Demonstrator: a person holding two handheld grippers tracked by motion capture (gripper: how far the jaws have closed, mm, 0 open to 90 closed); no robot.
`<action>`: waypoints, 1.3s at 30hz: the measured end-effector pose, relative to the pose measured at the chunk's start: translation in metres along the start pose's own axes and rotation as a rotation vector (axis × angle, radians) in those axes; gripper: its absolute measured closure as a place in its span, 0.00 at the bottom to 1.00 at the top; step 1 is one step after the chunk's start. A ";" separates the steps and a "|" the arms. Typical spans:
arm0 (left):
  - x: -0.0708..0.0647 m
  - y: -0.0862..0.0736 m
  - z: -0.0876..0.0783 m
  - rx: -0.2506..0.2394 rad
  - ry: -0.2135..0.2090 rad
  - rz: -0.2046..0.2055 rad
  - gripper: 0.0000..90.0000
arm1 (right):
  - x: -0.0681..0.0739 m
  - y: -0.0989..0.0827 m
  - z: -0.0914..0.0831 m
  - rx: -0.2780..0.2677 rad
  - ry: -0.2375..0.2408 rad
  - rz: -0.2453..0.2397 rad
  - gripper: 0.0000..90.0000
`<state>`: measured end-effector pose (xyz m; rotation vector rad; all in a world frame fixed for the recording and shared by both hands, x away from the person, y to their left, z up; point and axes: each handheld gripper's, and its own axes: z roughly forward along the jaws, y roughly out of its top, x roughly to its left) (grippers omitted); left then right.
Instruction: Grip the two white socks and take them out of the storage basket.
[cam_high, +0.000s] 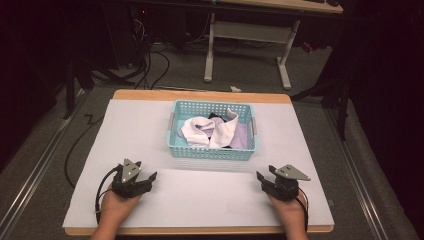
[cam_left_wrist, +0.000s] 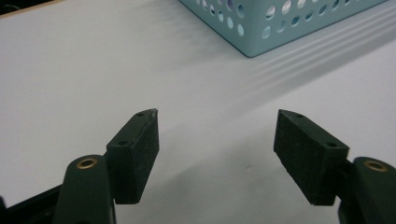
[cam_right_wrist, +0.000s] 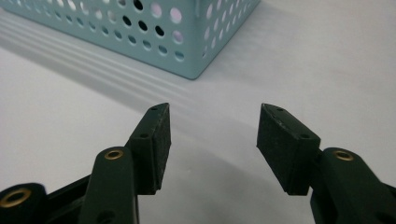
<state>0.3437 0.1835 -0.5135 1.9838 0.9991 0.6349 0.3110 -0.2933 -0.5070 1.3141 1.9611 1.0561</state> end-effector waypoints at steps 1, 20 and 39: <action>0.000 0.000 0.000 0.002 -0.002 0.001 0.35 | -0.001 0.000 -0.001 -0.008 0.008 0.010 0.49; -0.004 0.000 0.002 0.017 0.011 0.039 0.36 | -0.001 0.000 0.001 0.010 0.016 0.008 0.48; -0.005 0.001 0.002 0.022 -0.002 0.059 0.37 | 0.001 0.007 -0.001 0.007 0.058 0.004 0.42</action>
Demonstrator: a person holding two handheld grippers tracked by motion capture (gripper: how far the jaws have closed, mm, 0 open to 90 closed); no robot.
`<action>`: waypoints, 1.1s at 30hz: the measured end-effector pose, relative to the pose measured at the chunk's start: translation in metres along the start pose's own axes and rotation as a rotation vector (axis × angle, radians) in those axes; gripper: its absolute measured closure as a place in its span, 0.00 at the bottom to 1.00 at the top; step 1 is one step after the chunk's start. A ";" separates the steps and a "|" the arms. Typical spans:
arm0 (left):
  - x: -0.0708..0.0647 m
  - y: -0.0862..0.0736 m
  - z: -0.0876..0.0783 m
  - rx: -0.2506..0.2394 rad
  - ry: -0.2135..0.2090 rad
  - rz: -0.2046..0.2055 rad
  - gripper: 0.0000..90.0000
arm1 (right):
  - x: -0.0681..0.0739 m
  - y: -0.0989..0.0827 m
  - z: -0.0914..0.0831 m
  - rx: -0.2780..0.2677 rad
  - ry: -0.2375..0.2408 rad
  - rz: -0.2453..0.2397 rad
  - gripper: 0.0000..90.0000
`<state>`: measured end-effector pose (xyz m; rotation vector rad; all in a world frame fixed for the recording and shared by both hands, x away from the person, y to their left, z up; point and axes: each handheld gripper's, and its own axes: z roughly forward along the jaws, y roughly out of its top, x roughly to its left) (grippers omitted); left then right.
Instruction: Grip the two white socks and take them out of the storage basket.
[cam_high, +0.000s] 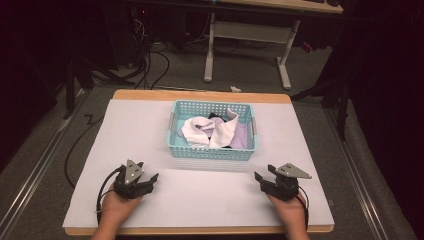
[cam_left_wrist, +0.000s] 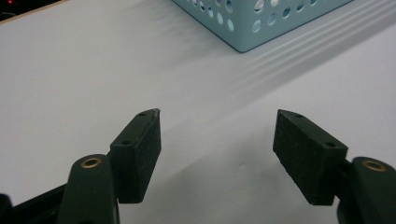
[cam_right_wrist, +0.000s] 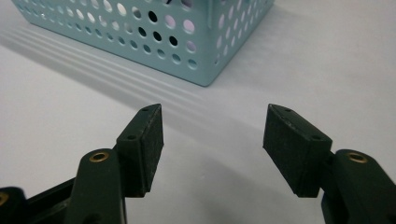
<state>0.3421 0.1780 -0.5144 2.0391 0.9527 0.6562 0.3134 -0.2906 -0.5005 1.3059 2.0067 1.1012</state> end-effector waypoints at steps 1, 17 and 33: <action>0.000 0.000 0.000 -0.002 0.000 -0.001 0.37 | 0.001 0.002 0.000 -0.001 0.007 -0.002 0.42; 0.000 0.000 0.000 0.001 -0.015 0.000 0.37 | 0.000 0.045 -0.007 0.014 0.097 0.040 0.39; 0.000 0.000 0.001 0.001 -0.025 0.002 0.37 | -0.005 0.085 -0.001 0.044 0.121 0.059 0.38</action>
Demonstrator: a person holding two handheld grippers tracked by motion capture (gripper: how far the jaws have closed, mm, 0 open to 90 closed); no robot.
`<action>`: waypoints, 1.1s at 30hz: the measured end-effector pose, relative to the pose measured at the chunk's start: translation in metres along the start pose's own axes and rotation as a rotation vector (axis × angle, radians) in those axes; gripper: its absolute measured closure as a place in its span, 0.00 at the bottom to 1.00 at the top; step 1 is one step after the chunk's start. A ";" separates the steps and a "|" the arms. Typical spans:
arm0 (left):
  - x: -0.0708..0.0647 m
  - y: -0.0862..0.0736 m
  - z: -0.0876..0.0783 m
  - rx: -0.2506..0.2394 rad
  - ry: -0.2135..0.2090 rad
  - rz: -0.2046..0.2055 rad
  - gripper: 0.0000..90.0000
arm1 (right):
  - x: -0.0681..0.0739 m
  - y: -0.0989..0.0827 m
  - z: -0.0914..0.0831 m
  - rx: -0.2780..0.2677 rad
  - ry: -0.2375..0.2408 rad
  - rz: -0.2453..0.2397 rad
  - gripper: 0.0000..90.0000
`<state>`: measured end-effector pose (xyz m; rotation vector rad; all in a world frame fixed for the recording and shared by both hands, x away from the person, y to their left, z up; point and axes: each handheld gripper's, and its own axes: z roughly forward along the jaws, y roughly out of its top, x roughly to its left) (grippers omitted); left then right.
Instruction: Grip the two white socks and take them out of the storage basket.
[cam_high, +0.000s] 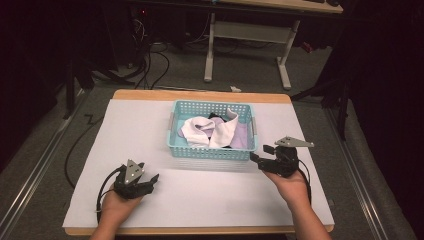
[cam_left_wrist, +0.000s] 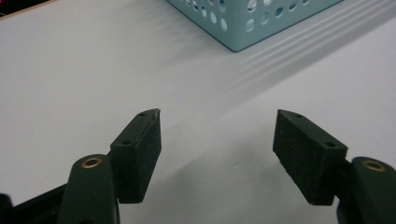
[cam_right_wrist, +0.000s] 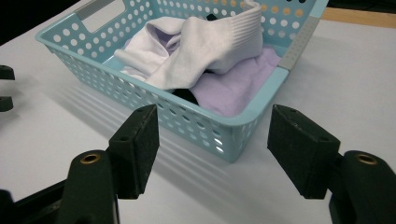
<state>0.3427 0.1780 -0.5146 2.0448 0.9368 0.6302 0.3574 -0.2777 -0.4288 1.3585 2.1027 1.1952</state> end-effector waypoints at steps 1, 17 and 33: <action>0.000 0.000 0.000 0.000 -0.001 0.000 0.37 | 0.001 0.003 0.001 0.007 -0.003 -0.002 0.38; 0.001 0.000 0.000 0.002 -0.012 -0.002 0.37 | 0.012 0.052 0.048 0.137 0.027 -0.048 0.30; 0.001 0.000 0.000 0.000 -0.027 -0.001 0.37 | 0.014 0.085 0.100 0.289 -0.002 -0.058 0.12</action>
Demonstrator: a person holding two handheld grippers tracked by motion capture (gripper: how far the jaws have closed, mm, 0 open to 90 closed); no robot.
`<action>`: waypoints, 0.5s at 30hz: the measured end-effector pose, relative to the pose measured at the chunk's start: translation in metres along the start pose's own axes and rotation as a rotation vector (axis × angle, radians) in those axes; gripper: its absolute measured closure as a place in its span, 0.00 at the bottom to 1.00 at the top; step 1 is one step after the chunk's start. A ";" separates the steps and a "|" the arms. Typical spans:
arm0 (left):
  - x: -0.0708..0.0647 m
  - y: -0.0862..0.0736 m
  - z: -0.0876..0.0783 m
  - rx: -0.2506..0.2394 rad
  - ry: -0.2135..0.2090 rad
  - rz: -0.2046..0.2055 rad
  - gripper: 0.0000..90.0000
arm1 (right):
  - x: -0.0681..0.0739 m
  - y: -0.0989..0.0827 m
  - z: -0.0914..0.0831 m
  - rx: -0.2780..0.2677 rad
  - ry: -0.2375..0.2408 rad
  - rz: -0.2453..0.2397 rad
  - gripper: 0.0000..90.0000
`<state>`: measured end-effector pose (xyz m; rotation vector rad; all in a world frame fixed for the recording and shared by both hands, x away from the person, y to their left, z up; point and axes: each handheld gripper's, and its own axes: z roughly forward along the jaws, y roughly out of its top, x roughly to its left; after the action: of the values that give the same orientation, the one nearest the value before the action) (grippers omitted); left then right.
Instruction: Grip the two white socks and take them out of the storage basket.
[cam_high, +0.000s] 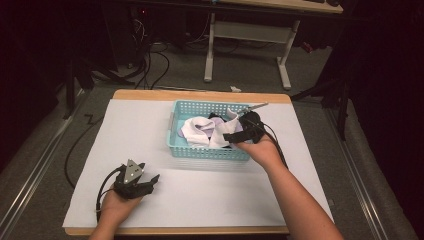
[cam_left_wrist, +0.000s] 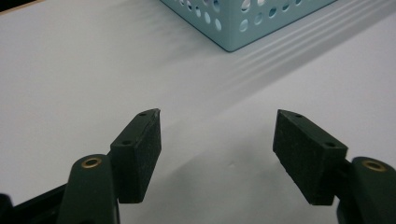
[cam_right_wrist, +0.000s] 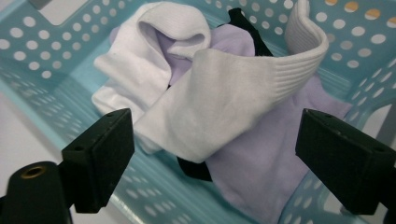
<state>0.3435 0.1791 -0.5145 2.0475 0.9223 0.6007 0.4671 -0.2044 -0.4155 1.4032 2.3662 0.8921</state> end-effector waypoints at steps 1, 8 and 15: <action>0.000 0.000 0.000 0.000 -0.001 0.000 0.37 | 0.000 0.004 0.004 0.011 -0.007 0.005 0.12; 0.000 0.000 0.000 0.003 -0.010 0.003 0.37 | -0.003 0.015 0.018 0.055 -0.019 0.012 0.08; 0.000 0.000 0.000 0.005 -0.016 0.008 0.37 | -0.010 0.028 0.034 0.108 -0.026 0.047 0.08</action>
<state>0.3438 0.1790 -0.5144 2.0586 0.9074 0.5867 0.5090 -0.1905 -0.4253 1.5077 2.4042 0.7628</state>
